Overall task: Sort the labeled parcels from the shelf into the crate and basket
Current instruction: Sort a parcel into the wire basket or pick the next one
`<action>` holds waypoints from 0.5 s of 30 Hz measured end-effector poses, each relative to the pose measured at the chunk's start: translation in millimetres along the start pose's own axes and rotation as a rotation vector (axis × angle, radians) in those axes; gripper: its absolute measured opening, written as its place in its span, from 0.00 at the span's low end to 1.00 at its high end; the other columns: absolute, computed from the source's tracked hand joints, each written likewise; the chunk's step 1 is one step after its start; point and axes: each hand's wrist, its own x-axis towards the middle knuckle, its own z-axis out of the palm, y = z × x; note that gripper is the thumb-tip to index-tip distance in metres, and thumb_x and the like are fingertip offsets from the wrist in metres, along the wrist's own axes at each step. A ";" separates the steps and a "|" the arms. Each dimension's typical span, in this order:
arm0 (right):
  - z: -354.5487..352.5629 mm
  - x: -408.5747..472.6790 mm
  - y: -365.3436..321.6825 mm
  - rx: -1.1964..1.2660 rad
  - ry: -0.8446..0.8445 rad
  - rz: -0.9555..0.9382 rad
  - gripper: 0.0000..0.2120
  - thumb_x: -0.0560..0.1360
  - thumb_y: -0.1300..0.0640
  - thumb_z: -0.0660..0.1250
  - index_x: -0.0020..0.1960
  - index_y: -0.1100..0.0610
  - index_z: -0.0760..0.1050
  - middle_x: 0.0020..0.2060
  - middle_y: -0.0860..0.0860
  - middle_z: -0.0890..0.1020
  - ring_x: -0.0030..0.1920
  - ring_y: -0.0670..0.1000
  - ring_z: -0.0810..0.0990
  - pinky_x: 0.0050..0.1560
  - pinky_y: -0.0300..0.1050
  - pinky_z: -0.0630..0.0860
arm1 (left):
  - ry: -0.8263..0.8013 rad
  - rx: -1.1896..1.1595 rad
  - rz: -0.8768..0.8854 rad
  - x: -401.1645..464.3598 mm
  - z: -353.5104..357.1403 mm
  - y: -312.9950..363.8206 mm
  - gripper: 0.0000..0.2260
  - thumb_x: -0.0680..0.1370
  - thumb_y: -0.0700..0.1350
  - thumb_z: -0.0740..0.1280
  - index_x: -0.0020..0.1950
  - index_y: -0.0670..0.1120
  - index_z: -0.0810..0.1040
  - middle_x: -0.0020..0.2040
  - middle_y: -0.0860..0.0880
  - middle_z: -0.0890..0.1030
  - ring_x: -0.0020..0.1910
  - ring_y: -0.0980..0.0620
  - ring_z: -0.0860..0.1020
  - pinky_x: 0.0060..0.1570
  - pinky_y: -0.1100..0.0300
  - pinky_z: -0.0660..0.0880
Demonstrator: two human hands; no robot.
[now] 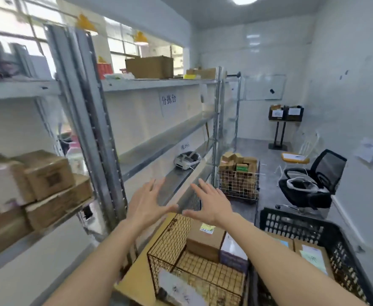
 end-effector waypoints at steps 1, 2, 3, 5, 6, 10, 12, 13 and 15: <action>-9.0 -13.3 -16.0 0.029 0.025 -0.024 0.47 0.73 0.24 0.59 0.82 0.43 0.44 0.82 0.49 0.47 0.82 0.52 0.47 0.80 0.56 0.47 | 0.022 0.020 -0.015 -20.3 -16.8 -0.5 0.49 0.67 0.80 0.60 0.82 0.59 0.51 0.83 0.51 0.54 0.80 0.48 0.57 0.77 0.47 0.59; -17.8 -26.1 -32.7 0.050 0.053 -0.050 0.46 0.74 0.25 0.59 0.82 0.43 0.46 0.82 0.48 0.49 0.81 0.52 0.50 0.80 0.56 0.49 | 0.036 0.040 -0.033 -40.3 -32.9 -1.3 0.49 0.67 0.80 0.60 0.82 0.59 0.51 0.83 0.51 0.54 0.80 0.49 0.57 0.78 0.48 0.58; -25.8 -39.0 -49.8 0.063 0.079 -0.080 0.44 0.75 0.27 0.60 0.82 0.43 0.48 0.82 0.48 0.51 0.81 0.53 0.52 0.80 0.55 0.51 | 0.054 0.061 -0.050 -60.6 -49.4 -2.0 0.49 0.68 0.79 0.60 0.83 0.58 0.52 0.83 0.51 0.54 0.80 0.49 0.57 0.77 0.48 0.57; -42.0 -62.7 -85.2 0.092 0.124 -0.147 0.39 0.78 0.32 0.61 0.82 0.44 0.52 0.81 0.48 0.56 0.80 0.53 0.56 0.79 0.55 0.55 | 0.112 0.087 -0.100 -100.5 -82.7 -6.7 0.46 0.70 0.76 0.62 0.82 0.57 0.54 0.82 0.50 0.56 0.80 0.49 0.58 0.76 0.49 0.58; -49.8 -72.7 -103.1 0.107 0.137 -0.184 0.37 0.79 0.34 0.62 0.82 0.45 0.54 0.81 0.49 0.57 0.80 0.53 0.57 0.79 0.55 0.56 | 0.146 0.095 -0.130 -120.5 -100.7 -10.9 0.45 0.71 0.75 0.63 0.82 0.57 0.55 0.82 0.51 0.57 0.79 0.49 0.59 0.76 0.49 0.60; -80.3 -108.7 -183.2 0.144 0.139 -0.334 0.37 0.78 0.32 0.60 0.81 0.44 0.53 0.81 0.48 0.58 0.79 0.54 0.59 0.78 0.56 0.60 | 0.214 0.131 -0.214 -199.6 -174.5 -36.5 0.43 0.71 0.75 0.64 0.81 0.59 0.58 0.81 0.53 0.60 0.79 0.50 0.62 0.74 0.49 0.65; -93.1 -125.7 -229.1 0.172 0.142 -0.388 0.37 0.78 0.32 0.61 0.81 0.43 0.53 0.81 0.47 0.57 0.80 0.53 0.57 0.77 0.57 0.59 | 0.256 0.162 -0.268 -239.4 -209.6 -50.2 0.43 0.71 0.75 0.63 0.81 0.57 0.60 0.81 0.52 0.61 0.79 0.50 0.62 0.75 0.49 0.65; -98.1 -134.3 -252.2 0.182 0.152 -0.417 0.37 0.78 0.32 0.62 0.81 0.42 0.53 0.81 0.47 0.57 0.80 0.53 0.57 0.77 0.57 0.58 | 0.283 0.183 -0.294 -258.9 -226.3 -56.8 0.43 0.71 0.75 0.63 0.81 0.56 0.60 0.81 0.52 0.61 0.79 0.50 0.62 0.75 0.49 0.65; -105.0 -154.1 -298.2 0.204 0.158 -0.475 0.36 0.78 0.32 0.62 0.81 0.42 0.54 0.81 0.46 0.57 0.80 0.52 0.57 0.77 0.58 0.59 | 0.321 0.214 -0.355 -300.4 -257.9 -68.8 0.42 0.72 0.75 0.63 0.81 0.56 0.61 0.81 0.52 0.61 0.79 0.49 0.62 0.74 0.49 0.65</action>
